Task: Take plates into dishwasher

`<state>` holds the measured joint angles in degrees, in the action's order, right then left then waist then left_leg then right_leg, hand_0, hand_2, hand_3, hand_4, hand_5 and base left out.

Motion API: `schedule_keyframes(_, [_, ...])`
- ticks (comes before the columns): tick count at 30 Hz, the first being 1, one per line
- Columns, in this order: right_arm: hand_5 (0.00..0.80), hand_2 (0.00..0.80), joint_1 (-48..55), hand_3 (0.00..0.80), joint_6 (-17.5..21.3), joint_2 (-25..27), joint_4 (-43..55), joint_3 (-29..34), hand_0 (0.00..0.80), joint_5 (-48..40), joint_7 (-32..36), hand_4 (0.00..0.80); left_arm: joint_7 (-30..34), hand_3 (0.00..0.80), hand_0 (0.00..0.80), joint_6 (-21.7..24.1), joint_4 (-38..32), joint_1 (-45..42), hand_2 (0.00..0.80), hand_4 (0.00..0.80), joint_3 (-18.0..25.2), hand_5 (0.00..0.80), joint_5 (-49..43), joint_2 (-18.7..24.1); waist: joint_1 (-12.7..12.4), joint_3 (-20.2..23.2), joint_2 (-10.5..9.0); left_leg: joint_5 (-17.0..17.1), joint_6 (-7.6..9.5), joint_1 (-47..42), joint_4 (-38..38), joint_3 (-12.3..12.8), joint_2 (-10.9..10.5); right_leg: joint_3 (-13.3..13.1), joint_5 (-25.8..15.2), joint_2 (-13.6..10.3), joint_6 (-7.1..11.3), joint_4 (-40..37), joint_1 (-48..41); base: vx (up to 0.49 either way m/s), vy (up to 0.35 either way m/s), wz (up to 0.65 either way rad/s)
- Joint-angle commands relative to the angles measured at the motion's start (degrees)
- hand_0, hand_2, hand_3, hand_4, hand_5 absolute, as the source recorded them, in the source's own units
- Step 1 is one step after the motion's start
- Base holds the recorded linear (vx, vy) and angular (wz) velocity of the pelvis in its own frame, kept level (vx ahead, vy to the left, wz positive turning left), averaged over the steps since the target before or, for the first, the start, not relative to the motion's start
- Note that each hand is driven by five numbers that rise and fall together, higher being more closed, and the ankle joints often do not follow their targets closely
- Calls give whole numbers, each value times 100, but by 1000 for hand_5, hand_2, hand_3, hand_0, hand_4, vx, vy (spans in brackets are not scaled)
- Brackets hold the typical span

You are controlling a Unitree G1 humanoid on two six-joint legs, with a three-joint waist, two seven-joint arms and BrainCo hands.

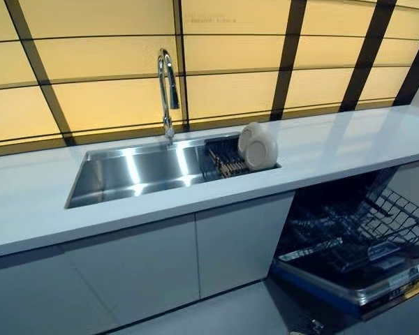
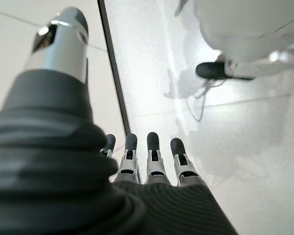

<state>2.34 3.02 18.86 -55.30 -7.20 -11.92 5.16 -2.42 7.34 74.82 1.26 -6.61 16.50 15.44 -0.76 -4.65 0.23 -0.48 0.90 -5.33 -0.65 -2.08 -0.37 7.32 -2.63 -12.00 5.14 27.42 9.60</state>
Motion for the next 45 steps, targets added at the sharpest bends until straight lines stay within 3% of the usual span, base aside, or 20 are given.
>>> schedule_keyframes(1, [0,0,-388,0,189,157,186,11,0,-111,60,0,-144,0,0,118,-62,-43,0,0,118,0,-53,269,121,-32,-205,-56,368,-40,46,3,-521,-273,-1357,22,99,-499,174,237,-97,20])
schedule_keyframes(5, [0,0,-351,0,481,155,-217,41,0,-169,200,0,-198,0,0,219,-24,2,0,0,148,0,-69,350,295,-74,-350,-271,292,-366,-24,-359,-671,-192,-1356,310,172,-2178,269,318,-164,26])
schedule_keyframes(8, [0,0,-377,0,505,51,-330,37,0,-211,126,0,-197,0,0,231,25,94,0,0,76,0,-77,349,412,-166,-310,-335,327,-592,-112,-657,-660,-192,-1594,420,216,-2522,750,352,-150,36])
schedule_keyframes(11, [0,0,-407,0,370,-41,-268,-17,0,-275,3,0,-186,0,0,213,24,72,0,0,110,0,-163,328,380,-245,-338,-526,397,-608,47,-746,-661,-137,-1677,359,232,-2386,830,310,-194,69])
schedule_keyframes(14, [0,0,-415,0,390,-117,-459,-27,0,-251,-48,0,-176,0,0,295,156,4,0,0,166,0,-185,272,348,-184,-445,-697,409,-582,250,-740,-735,-158,-1659,285,228,-2358,569,306,-233,30])
schedule_keyframes(16, [0,0,-408,0,421,-164,-608,-29,0,-194,-23,0,-138,0,0,345,232,-116,0,0,272,0,-355,223,306,-102,-431,-814,300,-688,419,-627,-595,57,-1356,263,169,-2231,366,332,-276,14])
schedule_keyframes(20, [0,0,-386,0,420,-165,-739,-75,0,-125,14,0,-167,0,0,387,258,-219,0,0,333,0,-337,181,322,100,-370,-897,59,-805,602,-375,-317,145,-915,402,-20,-2237,28,247,-219,-4])
schedule_keyframes(25, [0,0,-442,0,553,-99,-895,-155,0,-78,71,0,-73,0,0,683,143,-156,0,0,247,0,-203,133,286,223,-359,-449,-163,-468,1423,-261,-155,143,-613,503,-238,-2286,-310,164,-189,-8])
schedule_keyframes(29, [0,0,-517,0,622,-60,-919,-205,0,-152,84,0,-130,0,0,770,79,-71,0,0,96,0,-210,74,281,257,-332,-32,-282,-240,2111,-252,-153,217,-407,595,-423,-2259,-447,65,-165,-7])
schedule_keyframes(30, [0,0,-536,0,632,-38,-914,-235,0,-173,101,0,-168,0,0,793,82,-20,0,0,42,0,-176,41,284,269,-373,217,-344,-42,2713,-187,-221,235,-341,598,-527,-2301,-553,26,-142,-4])
schedule_keyframes(31, [0,0,-537,0,636,-32,-916,-237,0,-176,108,0,-174,0,0,805,82,-12,0,0,34,0,-171,32,285,271,-384,259,-361,37,2915,-165,-238,245,-331,600,-552,-2312,-576,45,-232,-3])
schedule_keyframes(32, [0,0,-530,0,674,-11,-942,-238,0,-199,127,0,-190,0,0,845,60,15,0,0,-15,0,-146,-5,267,240,-471,480,-416,347,3658,5,-328,261,-306,564,-639,-2370,-718,42,-201,1])
schedule_keyframes(35, [0,0,-508,0,740,4,-990,-227,0,-260,128,0,-210,0,0,855,10,32,0,0,-58,0,-203,-44,216,160,-593,551,-434,906,4626,234,-364,299,-289,493,-711,-2410,-874,59,-167,0])
schedule_keyframes(37, [0,0,-528,0,671,-6,-941,-201,0,-329,77,0,-212,0,0,746,-63,18,0,0,-50,0,-333,-29,76,45,-637,542,-374,1377,4270,463,-187,303,-235,537,-680,-2487,-1091,119,-93,-14])
schedule_keyframes(39, [0,0,-608,0,582,-7,-900,-219,0,-410,82,0,-265,0,0,679,-64,-17,0,0,-77,0,-341,-3,-25,-7,-505,748,-409,1423,3120,590,93,207,-99,762,-641,-2570,-1256,149,6,-21])
schedule_keyframes(41, [0,0,-675,0,559,-14,-941,-231,0,-419,96,0,-297,0,0,602,-72,-18,0,0,-93,0,-291,13,-102,-49,-433,861,-451,1404,2380,693,241,72,-3,878,-611,-2677,-1419,198,72,-30])
schedule_keyframes(42, [0,0,-746,0,511,-20,-970,-262,0,-390,101,0,-328,0,0,532,-73,-7,0,0,-86,0,-226,14,-225,-53,-320,956,-481,1524,1361,690,289,-112,82,990,-541,-2828,-1599,305,141,-36])
schedule_keyframes(45, [0,0,-756,0,515,-32,-1055,-296,0,-294,83,0,-322,0,0,519,-58,-35,0,0,-77,0,-112,-9,-432,-44,-232,1154,-517,1689,239,636,254,-405,185,995,-446,-3010,-1948,264,120,-20])
